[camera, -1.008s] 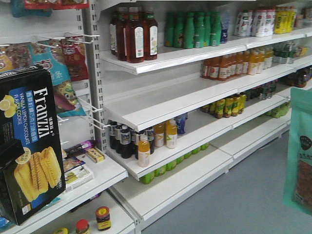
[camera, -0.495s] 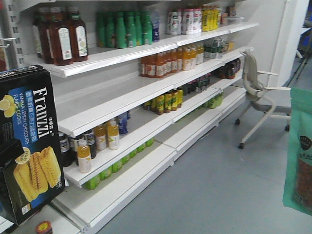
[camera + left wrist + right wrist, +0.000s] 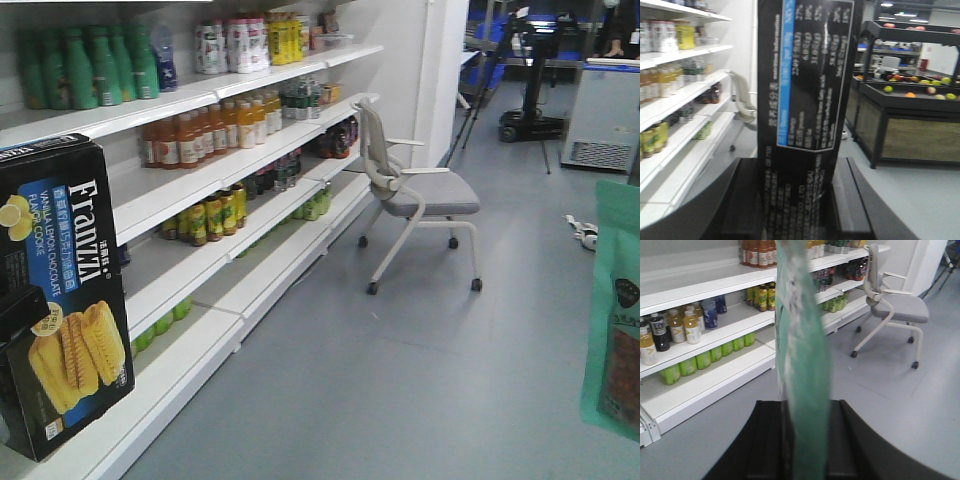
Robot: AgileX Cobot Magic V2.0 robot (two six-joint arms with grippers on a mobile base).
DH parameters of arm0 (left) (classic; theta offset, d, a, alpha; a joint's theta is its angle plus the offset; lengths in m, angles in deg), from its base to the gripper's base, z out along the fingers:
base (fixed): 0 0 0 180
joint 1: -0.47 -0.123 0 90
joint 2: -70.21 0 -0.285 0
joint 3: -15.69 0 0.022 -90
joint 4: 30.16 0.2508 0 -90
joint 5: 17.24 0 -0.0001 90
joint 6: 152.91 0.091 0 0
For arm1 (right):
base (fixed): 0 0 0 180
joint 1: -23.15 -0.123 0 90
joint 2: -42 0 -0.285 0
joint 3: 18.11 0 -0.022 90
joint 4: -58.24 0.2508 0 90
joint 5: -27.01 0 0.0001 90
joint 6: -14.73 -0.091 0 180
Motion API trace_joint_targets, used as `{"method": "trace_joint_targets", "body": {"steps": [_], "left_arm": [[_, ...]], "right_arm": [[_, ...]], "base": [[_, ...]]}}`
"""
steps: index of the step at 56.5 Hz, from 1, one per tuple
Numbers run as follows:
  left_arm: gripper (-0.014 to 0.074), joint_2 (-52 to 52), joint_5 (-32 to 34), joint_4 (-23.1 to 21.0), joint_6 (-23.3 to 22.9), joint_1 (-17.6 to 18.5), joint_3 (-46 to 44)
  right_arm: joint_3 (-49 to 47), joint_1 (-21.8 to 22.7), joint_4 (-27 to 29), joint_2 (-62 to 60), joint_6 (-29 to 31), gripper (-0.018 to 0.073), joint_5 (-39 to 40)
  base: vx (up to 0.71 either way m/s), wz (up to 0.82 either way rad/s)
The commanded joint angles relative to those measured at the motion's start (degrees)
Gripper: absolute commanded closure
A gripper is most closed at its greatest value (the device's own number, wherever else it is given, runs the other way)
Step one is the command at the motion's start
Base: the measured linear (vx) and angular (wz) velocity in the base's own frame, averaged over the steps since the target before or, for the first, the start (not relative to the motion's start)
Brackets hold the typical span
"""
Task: Pick snacks and fruit into basket
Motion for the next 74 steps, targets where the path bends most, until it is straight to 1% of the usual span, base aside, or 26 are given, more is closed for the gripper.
{"method": "trace_joint_targets", "body": {"steps": [1,26,74], "left_arm": [[0.0594,-0.4,1.3,-1.1,-0.5,0.1,-1.9],[0.0594,-0.4,1.3,-1.1,-0.5,0.1,-1.9],[0.0594,-0.4,1.3,-1.1,-0.5,0.1,-1.9]], "right_arm": [[-1.7,0.2,1.1,-0.1,0.1,0.0568,4.8],[-1.7,0.2,1.1,-0.1,0.1,0.0568,4.8],[-1.7,0.2,1.1,-0.1,0.1,0.0568,4.8]], "base": [[0.13,-0.5],[0.14,-0.56],[0.18,-0.66]]}}
